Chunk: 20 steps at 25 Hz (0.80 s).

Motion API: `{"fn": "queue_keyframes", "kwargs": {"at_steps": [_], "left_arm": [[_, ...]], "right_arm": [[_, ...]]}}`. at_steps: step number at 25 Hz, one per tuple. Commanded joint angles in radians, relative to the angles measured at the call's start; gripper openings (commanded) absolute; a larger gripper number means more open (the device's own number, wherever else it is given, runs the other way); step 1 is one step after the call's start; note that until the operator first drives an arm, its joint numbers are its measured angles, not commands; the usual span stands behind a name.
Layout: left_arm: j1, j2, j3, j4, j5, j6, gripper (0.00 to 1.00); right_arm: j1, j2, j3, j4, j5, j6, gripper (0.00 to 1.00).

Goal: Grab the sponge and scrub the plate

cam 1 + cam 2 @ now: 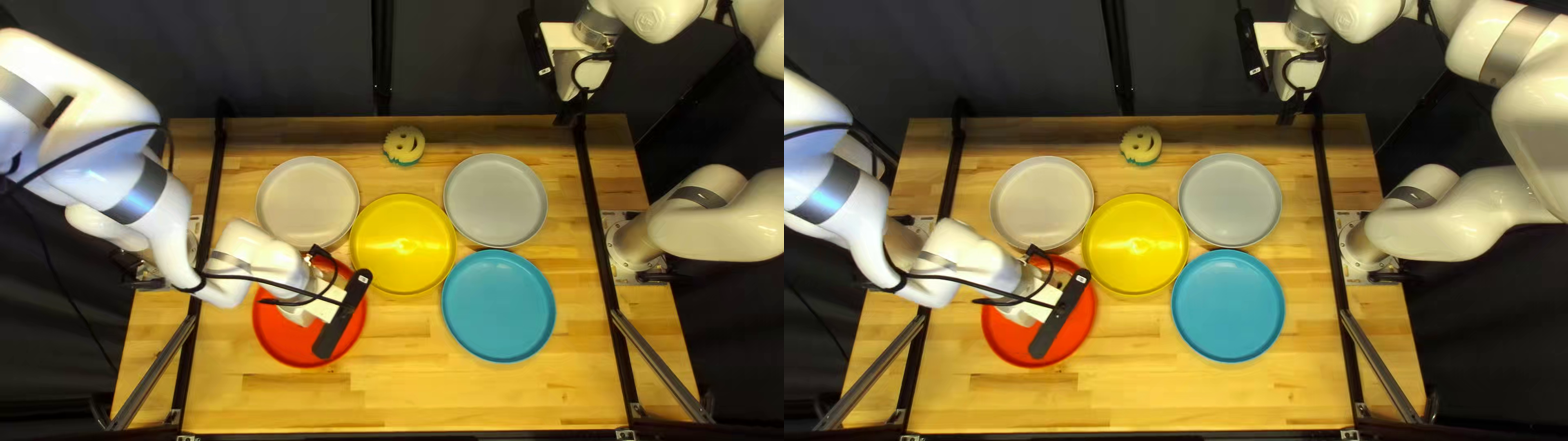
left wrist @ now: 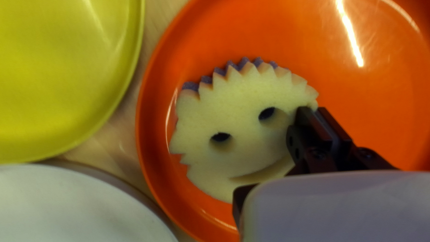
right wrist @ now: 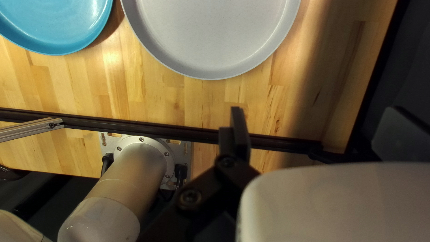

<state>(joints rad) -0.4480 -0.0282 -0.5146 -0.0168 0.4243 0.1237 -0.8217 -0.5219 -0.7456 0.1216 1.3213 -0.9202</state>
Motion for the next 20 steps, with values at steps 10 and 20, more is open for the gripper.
{"fn": "queue_keyframes", "kwargs": {"at_steps": [10,20], "left_arm": [[-0.119,-0.183,0.158,0.027,0.057,-0.185,0.00],[-0.101,-0.131,0.121,0.024,0.034,-0.177,0.00]], "right_arm": [[0.000,0.000,0.000,0.000,0.000,0.000,1.00],[0.000,0.000,0.000,0.000,0.000,0.000,1.00]]}}
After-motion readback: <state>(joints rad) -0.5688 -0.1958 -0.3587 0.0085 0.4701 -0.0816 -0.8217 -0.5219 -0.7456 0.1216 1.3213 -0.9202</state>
